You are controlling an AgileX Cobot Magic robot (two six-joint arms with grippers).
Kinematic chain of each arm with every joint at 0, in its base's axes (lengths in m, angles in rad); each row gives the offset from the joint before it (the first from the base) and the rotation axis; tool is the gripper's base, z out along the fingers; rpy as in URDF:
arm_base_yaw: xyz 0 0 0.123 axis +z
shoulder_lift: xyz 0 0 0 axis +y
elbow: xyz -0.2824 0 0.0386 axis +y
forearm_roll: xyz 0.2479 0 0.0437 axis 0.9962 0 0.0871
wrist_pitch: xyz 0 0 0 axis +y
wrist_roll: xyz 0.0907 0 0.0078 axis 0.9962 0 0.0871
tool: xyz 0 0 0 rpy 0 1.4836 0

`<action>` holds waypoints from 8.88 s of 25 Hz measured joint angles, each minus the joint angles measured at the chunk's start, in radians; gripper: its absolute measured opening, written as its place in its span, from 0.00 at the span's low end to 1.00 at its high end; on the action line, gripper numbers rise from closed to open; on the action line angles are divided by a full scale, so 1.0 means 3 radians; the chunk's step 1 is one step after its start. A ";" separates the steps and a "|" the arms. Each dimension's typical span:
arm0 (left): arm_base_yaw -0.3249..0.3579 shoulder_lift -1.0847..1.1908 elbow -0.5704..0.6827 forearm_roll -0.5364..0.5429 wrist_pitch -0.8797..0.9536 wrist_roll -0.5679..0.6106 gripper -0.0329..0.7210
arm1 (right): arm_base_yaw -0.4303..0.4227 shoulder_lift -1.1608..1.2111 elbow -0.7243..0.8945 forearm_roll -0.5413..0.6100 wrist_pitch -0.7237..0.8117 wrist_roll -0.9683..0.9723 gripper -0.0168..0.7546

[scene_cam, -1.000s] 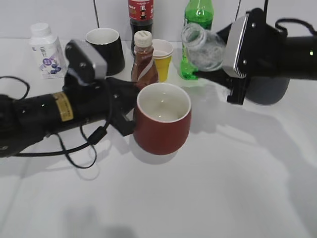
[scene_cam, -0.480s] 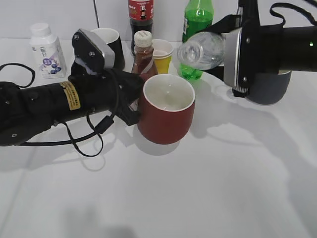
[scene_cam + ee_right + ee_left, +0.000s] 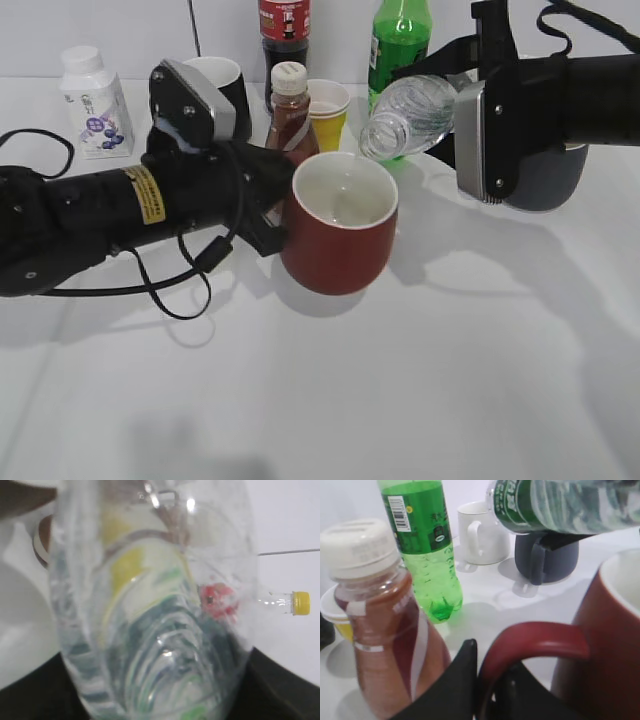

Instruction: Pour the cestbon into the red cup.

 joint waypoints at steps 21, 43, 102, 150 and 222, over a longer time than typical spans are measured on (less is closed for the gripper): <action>-0.0113 0.0108 -0.0003 0.0059 -0.0060 0.0000 0.13 | 0.0000 0.0000 -0.0003 0.0230 -0.0048 -0.0873 0.64; -0.0113 0.0108 -0.0003 0.0126 -0.0076 0.0000 0.13 | 0.0000 0.0000 -0.0003 0.0673 -0.0124 -0.1581 0.64; -0.0103 0.0101 -0.0003 -0.0189 -0.0165 0.0010 0.13 | 0.0000 -0.0004 0.0009 0.0368 -0.0234 0.0832 0.64; 0.0975 0.0686 0.0202 -0.1771 -0.0887 0.0631 0.13 | 0.0000 0.0700 0.0019 0.2295 -0.0431 0.2830 0.64; 0.0972 -0.3275 -0.0073 -0.1995 0.5761 -0.0067 0.41 | 0.0000 0.0068 0.0019 -0.1463 0.0644 0.6796 0.87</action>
